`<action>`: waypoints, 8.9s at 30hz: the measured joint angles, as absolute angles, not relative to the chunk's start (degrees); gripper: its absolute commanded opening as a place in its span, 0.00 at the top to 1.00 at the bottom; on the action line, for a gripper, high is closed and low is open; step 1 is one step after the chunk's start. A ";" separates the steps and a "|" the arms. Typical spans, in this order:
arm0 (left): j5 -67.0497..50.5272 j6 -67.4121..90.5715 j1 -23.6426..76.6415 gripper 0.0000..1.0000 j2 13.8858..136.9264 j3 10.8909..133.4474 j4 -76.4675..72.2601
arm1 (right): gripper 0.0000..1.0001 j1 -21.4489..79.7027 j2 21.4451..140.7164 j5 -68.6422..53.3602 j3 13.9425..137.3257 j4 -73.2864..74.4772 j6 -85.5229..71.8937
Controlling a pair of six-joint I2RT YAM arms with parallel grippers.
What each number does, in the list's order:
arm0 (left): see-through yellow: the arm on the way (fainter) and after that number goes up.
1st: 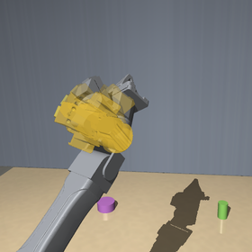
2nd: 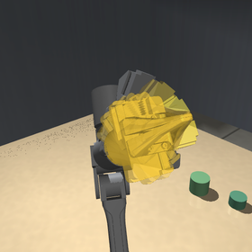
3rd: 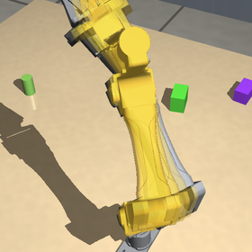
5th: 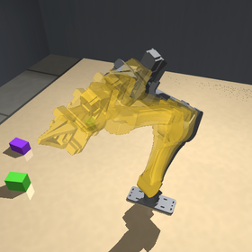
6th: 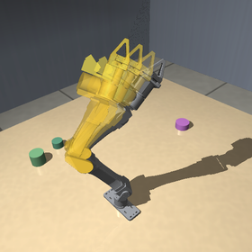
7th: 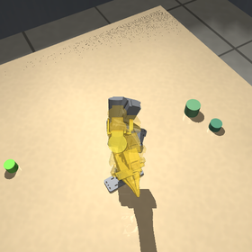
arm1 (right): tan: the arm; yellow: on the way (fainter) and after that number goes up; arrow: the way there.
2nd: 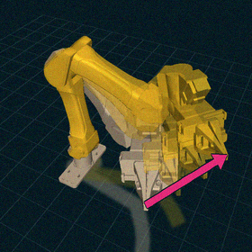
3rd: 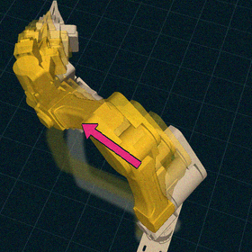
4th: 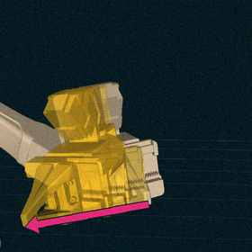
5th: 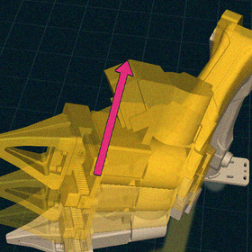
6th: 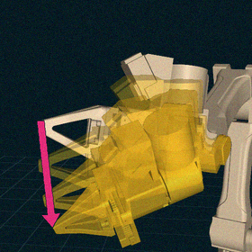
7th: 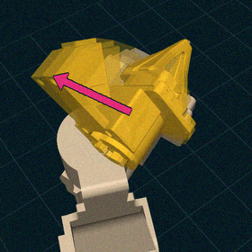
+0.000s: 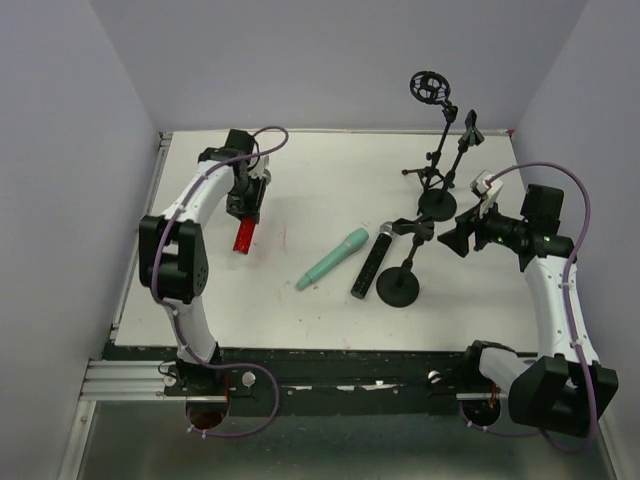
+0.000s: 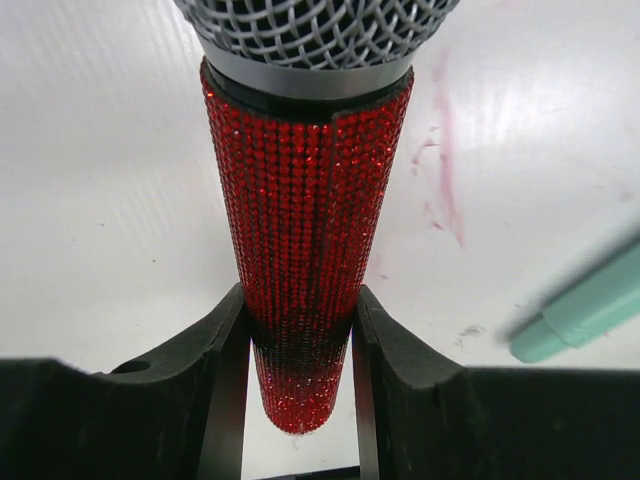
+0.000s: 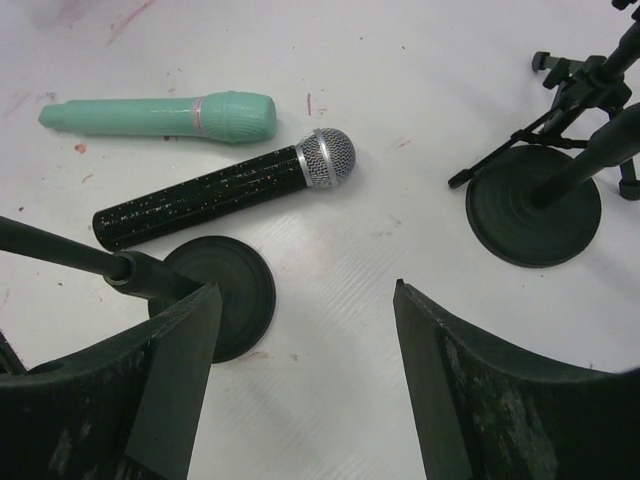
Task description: Attach the microphones to the stand
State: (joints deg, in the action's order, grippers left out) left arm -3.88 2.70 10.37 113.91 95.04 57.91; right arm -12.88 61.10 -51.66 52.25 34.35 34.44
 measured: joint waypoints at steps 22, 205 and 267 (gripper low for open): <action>-26.24 25.34 34.37 1.00 60.31 66.54 0.75 | 0.11 -10.07 71.94 -69.06 98.00 59.16 33.32; -34.52 11.35 47.79 1.00 77.30 75.02 -11.57 | 0.73 -1.45 71.66 -74.13 79.66 76.55 75.75; -31.70 17.63 49.78 1.00 85.17 62.11 -38.85 | 0.82 -1.63 70.17 -74.28 78.76 76.16 74.02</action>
